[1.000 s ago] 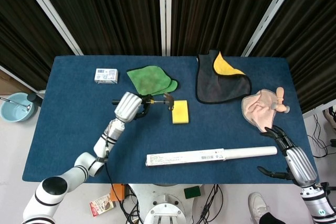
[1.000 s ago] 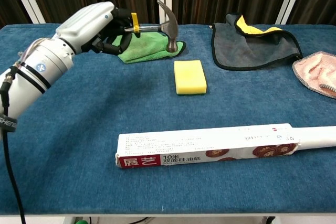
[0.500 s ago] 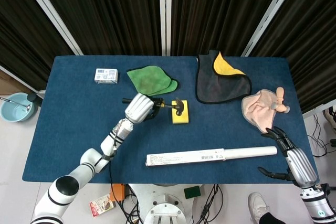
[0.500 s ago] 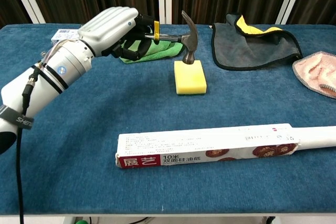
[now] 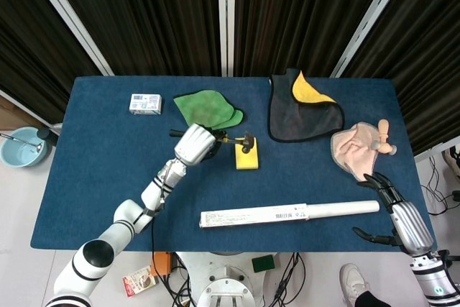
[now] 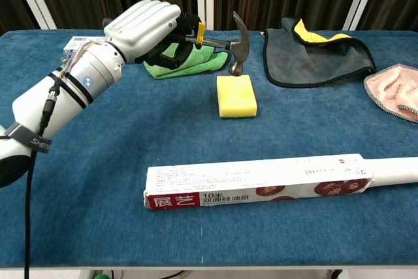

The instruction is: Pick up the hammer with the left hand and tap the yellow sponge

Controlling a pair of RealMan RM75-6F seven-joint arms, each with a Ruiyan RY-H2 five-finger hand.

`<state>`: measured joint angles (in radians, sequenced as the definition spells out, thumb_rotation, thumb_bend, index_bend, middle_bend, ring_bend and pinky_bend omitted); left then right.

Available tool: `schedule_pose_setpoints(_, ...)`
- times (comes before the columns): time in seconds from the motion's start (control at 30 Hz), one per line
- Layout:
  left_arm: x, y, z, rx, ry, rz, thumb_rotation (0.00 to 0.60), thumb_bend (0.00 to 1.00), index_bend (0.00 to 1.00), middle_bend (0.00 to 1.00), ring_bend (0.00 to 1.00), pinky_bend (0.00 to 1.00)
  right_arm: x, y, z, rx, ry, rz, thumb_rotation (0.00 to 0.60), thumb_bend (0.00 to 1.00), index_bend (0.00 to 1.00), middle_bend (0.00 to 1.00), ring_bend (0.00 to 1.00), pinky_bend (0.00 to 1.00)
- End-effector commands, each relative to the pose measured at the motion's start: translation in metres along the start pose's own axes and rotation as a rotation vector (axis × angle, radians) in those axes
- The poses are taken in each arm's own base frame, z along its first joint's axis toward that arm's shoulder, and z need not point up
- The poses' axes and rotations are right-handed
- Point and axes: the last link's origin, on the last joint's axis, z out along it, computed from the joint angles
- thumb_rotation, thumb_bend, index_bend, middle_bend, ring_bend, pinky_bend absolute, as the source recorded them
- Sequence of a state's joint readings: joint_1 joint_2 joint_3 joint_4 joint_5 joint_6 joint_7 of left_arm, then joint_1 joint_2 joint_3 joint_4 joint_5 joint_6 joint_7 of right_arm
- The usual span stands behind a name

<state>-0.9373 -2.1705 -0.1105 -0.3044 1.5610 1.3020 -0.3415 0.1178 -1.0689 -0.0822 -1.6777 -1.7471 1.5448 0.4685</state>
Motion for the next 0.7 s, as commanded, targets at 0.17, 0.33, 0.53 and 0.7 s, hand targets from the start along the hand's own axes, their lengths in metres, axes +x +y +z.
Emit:
schedule_pose_setpoints(0.17,-0.022,0.009,-0.005,-0.004,-0.099,0.064,0.600,0.72,0.88,0.91,0.86,1.00,-0.001,-0.001,0.002,-0.003,-0.007,-0.006,0.600,0.12,0.09,0.21,0.03,0.18)
schedule_pose_setpoints(0.33,-0.029,0.011,-0.007,-0.045,-0.140,0.154,0.600,0.73,0.89,0.91,0.86,1.00,0.000,-0.002,0.002,-0.002,-0.007,-0.010,0.600,0.11,0.09,0.21,0.03,0.18)
schedule_pose_setpoints(0.53,0.001,0.001,0.003,0.059,0.047,-0.056,0.600,0.75,0.89,0.91,0.86,1.00,0.003,-0.002,0.000,-0.001,0.011,-0.005,0.600,0.11,0.09,0.20,0.03,0.18)
schedule_pose_setpoints(0.7,0.008,-0.002,0.006,0.118,0.106,-0.178,0.600,0.75,0.89,0.91,0.86,1.00,0.001,-0.001,0.000,0.001,0.009,0.002,0.600,0.11,0.09,0.20,0.03,0.18)
